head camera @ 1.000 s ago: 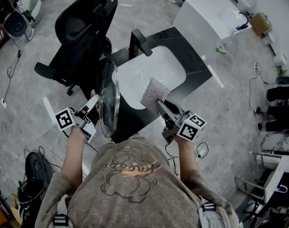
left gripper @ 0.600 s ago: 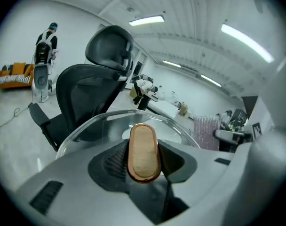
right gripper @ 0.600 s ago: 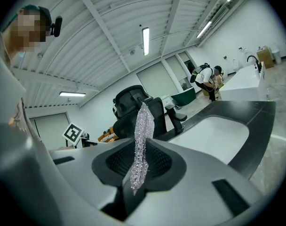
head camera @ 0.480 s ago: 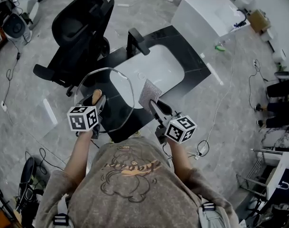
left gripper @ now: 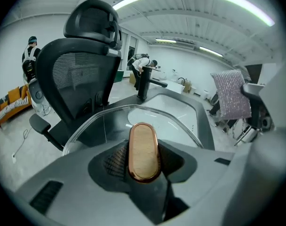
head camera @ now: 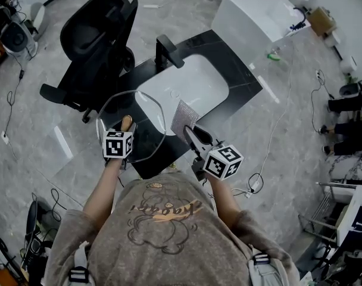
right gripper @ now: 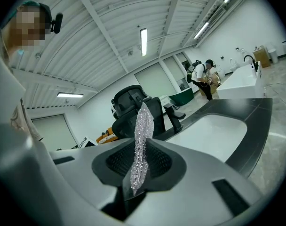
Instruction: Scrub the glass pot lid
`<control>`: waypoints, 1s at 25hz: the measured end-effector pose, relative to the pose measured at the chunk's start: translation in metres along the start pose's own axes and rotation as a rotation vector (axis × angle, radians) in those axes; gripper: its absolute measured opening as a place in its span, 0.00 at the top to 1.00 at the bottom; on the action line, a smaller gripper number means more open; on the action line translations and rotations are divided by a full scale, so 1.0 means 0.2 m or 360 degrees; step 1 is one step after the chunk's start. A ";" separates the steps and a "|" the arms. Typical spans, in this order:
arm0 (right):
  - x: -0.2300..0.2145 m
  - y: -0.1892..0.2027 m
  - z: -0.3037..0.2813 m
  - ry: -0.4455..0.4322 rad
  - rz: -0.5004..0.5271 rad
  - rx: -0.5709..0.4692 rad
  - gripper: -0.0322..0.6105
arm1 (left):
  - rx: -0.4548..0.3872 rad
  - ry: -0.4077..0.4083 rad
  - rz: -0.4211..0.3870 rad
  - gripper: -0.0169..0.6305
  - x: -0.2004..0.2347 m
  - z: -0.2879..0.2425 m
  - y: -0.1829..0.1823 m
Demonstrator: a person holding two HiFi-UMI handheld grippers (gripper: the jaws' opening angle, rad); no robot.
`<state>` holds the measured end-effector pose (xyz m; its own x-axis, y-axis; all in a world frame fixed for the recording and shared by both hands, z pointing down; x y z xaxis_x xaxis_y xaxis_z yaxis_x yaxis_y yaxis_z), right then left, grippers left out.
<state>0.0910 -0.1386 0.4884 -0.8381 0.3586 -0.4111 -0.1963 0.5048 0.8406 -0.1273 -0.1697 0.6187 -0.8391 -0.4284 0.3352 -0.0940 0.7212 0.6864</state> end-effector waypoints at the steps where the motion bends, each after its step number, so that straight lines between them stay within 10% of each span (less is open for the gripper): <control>1: 0.00 0.01 0.00 0.0000 0.0007 0.0007 0.83 | 0.0019 -0.0003 0.0003 0.70 0.00 -0.02 0.02; 19: 0.01 0.05 -0.05 -0.0010 0.0027 0.0071 0.83 | 0.0158 -0.0085 -0.0082 0.69 0.03 -0.17 0.09; 25: 0.00 0.05 -0.06 0.0036 0.0026 0.0067 0.83 | -0.0128 -0.0096 -0.0192 0.84 -0.09 0.01 -0.20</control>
<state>0.0832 -0.1427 0.5007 -0.8524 0.3496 -0.3889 -0.1612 0.5319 0.8313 -0.1107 -0.1904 0.5831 -0.8552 -0.4742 0.2093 -0.1551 0.6195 0.7695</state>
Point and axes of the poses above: the fingertips, and each gripper's own axes: z backward along the fingers, x to its left, y out of its underside, the point moved 1 cm from there along z, backward along the fingers, and after that the axes turned 15 degrees about y, right-handed, at the moved point
